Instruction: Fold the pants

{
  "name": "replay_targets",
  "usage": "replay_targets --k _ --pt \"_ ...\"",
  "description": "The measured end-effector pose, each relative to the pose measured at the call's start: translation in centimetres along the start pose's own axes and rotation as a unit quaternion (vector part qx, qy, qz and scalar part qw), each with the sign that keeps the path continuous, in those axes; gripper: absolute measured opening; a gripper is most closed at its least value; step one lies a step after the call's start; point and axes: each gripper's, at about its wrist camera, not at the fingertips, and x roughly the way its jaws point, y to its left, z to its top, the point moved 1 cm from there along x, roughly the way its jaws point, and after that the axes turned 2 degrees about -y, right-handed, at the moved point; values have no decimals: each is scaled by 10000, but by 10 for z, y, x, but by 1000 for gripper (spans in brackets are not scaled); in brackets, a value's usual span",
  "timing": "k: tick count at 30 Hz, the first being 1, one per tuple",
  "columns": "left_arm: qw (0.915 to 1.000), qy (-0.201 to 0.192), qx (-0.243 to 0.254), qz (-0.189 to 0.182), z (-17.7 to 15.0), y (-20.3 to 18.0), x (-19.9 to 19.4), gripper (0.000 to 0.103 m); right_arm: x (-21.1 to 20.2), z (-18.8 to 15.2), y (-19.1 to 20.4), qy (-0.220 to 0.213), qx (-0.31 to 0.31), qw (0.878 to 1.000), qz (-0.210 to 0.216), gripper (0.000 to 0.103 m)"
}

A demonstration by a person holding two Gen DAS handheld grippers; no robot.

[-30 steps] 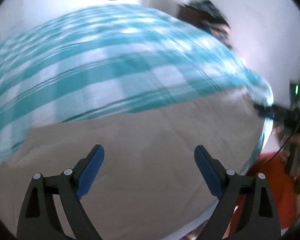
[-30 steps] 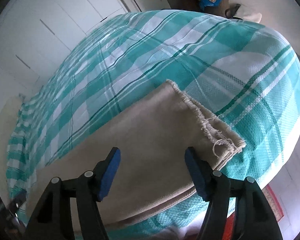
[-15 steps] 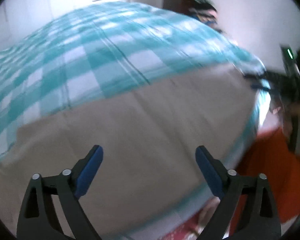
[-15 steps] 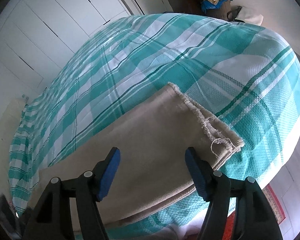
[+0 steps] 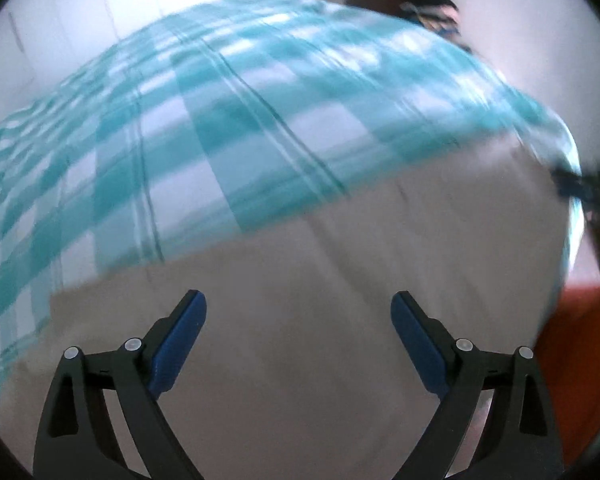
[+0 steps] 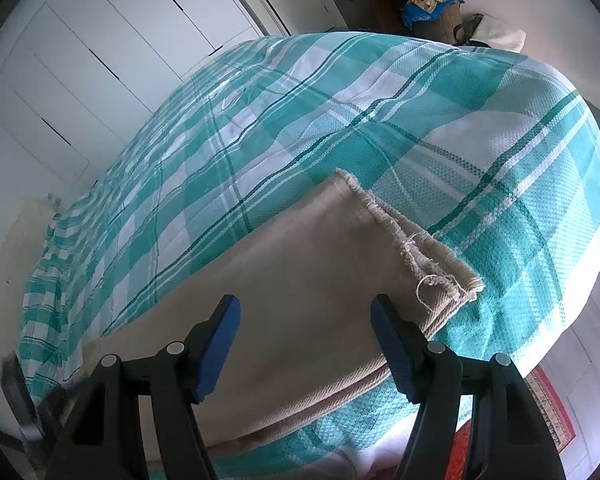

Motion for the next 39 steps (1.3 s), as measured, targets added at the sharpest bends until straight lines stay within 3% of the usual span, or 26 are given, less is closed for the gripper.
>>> replay_targets --k 3,7,13,16,19,22,27,30,34,39 --pt "9994 180 -267 135 22 17 28 94 0 0 1 0 -8 10000 -6 68" --pt "9965 750 -340 166 1 15 58 87 1 0 2 -13 -9 10000 -8 68" --pt "9969 468 626 -96 -66 -40 4 91 0 2 -1 -78 98 9999 58 68" --pt "9966 456 496 -482 -81 -47 -13 91 -3 3 -4 -155 235 9993 237 68" --pt "9972 194 149 -713 -76 -39 -31 91 -13 3 -12 -425 503 9967 465 68" --pt "9983 14 -196 -546 -71 -21 -35 93 -32 -1 -25 -877 820 9895 801 68" --pt "9976 415 -428 -366 -83 -10 -7 93 -57 -12 -69 -1504 1819 9600 1510 70" --pt "9978 398 -427 -317 -92 -13 -1 94 -49 -18 -89 -1220 2414 9482 1667 70" --pt "9976 383 -475 -320 -88 -15 -3 94 -36 -20 -78 -579 2347 9558 1676 70" --pt "9982 352 -379 -308 -92 -18 -5 94 -25 -20 -75 -359 2444 9574 1498 70"
